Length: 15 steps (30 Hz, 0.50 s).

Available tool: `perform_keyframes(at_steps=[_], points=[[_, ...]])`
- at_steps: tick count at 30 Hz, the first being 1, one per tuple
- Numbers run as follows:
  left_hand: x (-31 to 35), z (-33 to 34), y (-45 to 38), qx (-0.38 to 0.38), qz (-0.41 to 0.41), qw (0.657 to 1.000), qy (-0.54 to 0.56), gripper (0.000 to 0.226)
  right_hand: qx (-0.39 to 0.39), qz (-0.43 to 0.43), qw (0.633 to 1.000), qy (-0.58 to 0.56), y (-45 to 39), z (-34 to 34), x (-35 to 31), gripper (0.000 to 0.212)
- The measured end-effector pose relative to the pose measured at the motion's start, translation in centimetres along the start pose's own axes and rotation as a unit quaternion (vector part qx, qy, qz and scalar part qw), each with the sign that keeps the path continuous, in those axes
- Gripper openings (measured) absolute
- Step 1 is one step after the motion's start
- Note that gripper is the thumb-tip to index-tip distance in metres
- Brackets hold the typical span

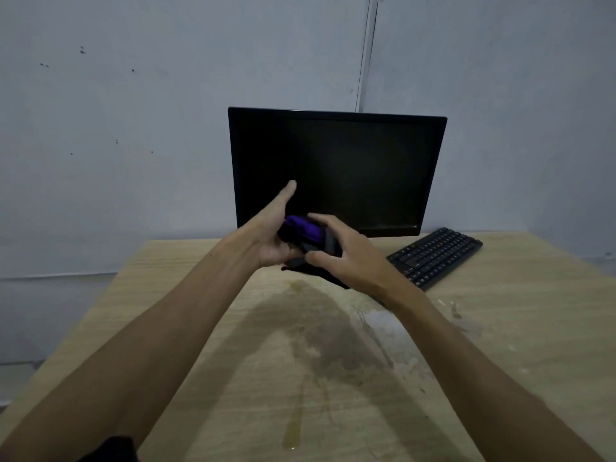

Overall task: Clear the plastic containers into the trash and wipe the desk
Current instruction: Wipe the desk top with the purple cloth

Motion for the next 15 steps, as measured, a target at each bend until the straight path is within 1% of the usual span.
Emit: perform_keyframes(at_steps=[2,3,4,5,7,9,10,11,12,13,14,15], points=[[0.1,0.5,0.2,-0.027,0.005,1.000,0.000,0.068,0.000,-0.003,1.000,-0.026,-0.1,-0.1,0.2,0.085],[0.1,1.1,0.3,-0.047,0.006,0.999,0.023,0.064,0.011,-0.012,1.000,-0.022,-0.2,-0.4,0.3,0.093],[0.2,1.8,0.6,-0.070,0.000,0.996,0.058,0.066,0.017,-0.020,1.000,-0.010,-0.4,-0.4,0.4,0.097],[0.2,2.8,0.9,-0.101,-0.009,0.991,0.088,0.073,0.020,-0.018,1.000,-0.006,-0.6,-0.4,0.7,0.098],[0.4,4.5,1.4,-0.160,-0.027,0.981,0.105,0.088,0.027,0.007,0.999,-0.042,-1.1,-0.6,2.3,0.086],[0.4,5.5,1.7,-0.195,-0.040,0.977,0.079,0.096,0.043,0.038,0.990,-0.129,-1.1,-1.5,4.4,0.065],[0.4,5.5,1.7,-0.196,-0.042,0.978,0.051,0.096,0.041,0.070,0.977,-0.198,-1.0,-1.7,5.7,0.052],[0.3,5.1,1.4,-0.190,-0.035,0.981,0.011,0.094,0.040,0.122,0.952,-0.276,-0.9,-1.7,7.2,0.042],[0.3,4.4,1.1,-0.175,-0.017,0.983,-0.044,0.086,0.042,0.179,0.918,-0.350,-0.7,-1.5,8.8,0.037],[0.4,3.5,0.6,-0.155,0.006,0.982,-0.104,0.077,0.061,0.229,0.886,-0.398,-0.4,-1.4,10.3,0.034],[0.3,2.4,0.3,-0.138,0.025,0.977,-0.162,0.066,0.095,0.269,0.865,-0.413,-0.3,-1.7,11.7,0.031],[0.1,1.3,0.0,-0.131,0.033,0.968,-0.212,0.056,0.131,0.295,0.860,-0.396,-0.3,-2.2,12.8,0.028]])
Point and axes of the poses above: each hand's wrist, its own y-axis away from the middle knuckle, its own z-axis out of the palm, x = y × z, the point moved 9 cm from there along -y, towards the middle knuckle, and after that the axes turned 12 degrees about z, right-handed, at the moved point
